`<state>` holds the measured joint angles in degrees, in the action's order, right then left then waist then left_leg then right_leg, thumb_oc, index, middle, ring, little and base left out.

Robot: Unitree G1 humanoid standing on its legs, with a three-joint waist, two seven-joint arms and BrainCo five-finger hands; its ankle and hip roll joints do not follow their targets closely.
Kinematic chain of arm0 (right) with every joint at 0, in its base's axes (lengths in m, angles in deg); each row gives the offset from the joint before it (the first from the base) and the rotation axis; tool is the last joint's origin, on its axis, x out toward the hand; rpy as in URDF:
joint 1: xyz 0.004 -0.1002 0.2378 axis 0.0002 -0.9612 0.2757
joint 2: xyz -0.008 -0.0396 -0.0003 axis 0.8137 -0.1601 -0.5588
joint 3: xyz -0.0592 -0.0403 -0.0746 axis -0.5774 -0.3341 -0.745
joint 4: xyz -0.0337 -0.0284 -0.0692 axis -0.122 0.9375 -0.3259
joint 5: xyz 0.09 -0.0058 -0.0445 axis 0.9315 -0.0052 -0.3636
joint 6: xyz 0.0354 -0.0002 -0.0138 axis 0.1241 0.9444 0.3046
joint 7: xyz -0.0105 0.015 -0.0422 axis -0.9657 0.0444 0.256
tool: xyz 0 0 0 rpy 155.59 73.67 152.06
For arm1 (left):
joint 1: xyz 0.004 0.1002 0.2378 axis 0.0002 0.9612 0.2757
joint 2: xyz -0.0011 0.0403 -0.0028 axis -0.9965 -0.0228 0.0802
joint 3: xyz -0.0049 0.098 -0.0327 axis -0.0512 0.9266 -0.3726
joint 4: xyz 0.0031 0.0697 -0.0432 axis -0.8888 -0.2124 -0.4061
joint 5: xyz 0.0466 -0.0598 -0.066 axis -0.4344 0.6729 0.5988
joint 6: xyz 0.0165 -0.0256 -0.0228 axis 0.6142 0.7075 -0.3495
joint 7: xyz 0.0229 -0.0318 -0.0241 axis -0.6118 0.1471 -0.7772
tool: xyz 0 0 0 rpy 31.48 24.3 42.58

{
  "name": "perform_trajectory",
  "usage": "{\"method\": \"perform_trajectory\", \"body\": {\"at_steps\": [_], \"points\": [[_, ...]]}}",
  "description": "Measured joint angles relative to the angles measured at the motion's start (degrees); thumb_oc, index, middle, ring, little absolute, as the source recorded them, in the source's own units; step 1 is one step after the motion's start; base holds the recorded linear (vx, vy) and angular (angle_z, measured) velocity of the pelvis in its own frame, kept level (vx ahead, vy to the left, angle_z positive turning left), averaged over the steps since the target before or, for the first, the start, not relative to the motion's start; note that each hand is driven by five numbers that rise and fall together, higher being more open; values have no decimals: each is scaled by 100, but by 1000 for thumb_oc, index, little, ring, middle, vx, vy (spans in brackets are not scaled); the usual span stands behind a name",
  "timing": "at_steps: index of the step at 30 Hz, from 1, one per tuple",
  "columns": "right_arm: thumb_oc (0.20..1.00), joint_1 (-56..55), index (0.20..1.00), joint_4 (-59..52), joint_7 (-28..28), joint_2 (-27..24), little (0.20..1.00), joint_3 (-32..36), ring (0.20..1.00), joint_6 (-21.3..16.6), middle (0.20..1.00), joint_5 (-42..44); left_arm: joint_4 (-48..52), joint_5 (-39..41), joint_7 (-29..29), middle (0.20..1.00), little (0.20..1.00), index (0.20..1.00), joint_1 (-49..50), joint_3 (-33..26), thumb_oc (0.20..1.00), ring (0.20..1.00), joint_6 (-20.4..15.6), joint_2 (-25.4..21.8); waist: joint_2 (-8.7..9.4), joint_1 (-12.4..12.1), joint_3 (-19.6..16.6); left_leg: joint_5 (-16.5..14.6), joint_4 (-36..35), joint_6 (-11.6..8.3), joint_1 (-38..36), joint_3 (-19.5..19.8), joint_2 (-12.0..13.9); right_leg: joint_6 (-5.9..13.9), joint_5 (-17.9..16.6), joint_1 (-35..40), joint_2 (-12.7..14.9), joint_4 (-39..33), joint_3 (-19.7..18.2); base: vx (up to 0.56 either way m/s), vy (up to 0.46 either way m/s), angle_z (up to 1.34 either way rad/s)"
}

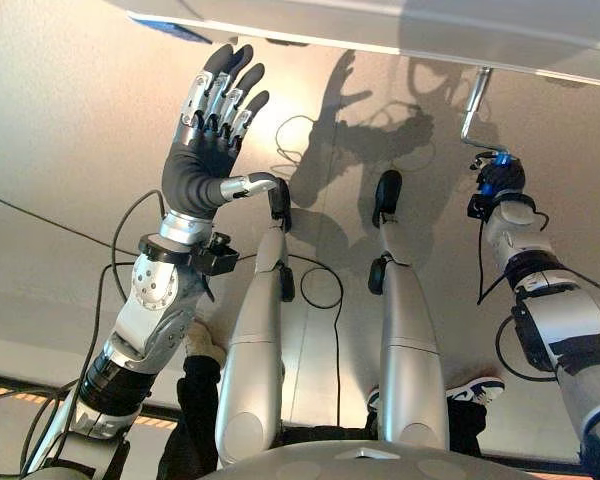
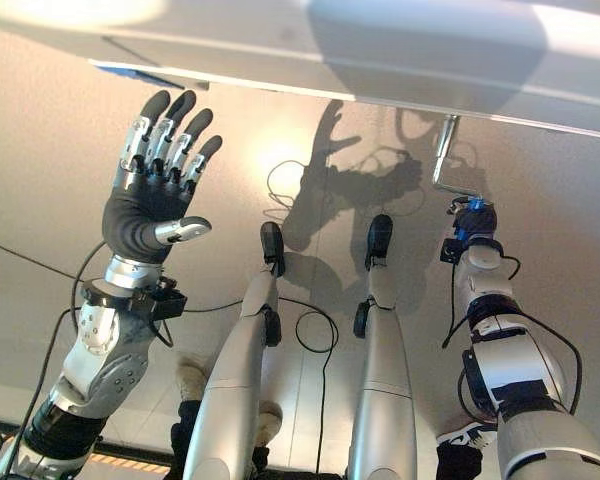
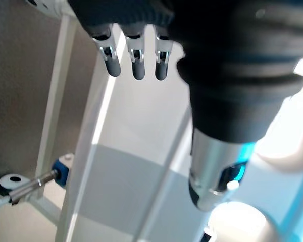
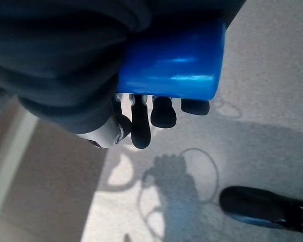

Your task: Raise the hospital bed

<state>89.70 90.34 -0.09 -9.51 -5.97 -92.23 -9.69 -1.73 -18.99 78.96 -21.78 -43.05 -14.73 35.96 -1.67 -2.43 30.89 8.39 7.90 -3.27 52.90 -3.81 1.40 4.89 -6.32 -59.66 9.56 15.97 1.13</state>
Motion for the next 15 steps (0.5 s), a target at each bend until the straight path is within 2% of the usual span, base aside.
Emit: {"method": "perform_trajectory", "body": {"at_steps": [6, 11, 15], "points": [[200, 412, 200, 250, 4, 40, 200, -29, 200, 291, 200, -134, -66, -3, -78, 1000, 1000, 1000, -183, 85, 1000, 1000, 89, 303, -66, -96, -21, 8, 171, -17, 449, 163, -60, -28, 134, -405, 69, 287, 146, 25, 67, 11], [200, 763, 200, 279, 207, 515, 200, -25, 200, 498, 200, -162, -270, -13, -289, 1000, 1000, 1000, -404, 87, 1000, 1000, 149, 555, -93, -179, -28, 23, 216, -47, 660, 320, -72, -74, 197, -555, 111, 391, 269, 25, 108, 7], [200, 818, 200, 178, 314, 763, 200, -41, 200, 501, 200, -161, -341, -19, -407, 1000, 1000, 1000, -481, 65, 1000, 1000, 159, 637, -128, -227, -36, 42, 222, -65, 686, 404, -67, -96, 209, -548, 98, 393, 347, 19, 87, 4]]}}
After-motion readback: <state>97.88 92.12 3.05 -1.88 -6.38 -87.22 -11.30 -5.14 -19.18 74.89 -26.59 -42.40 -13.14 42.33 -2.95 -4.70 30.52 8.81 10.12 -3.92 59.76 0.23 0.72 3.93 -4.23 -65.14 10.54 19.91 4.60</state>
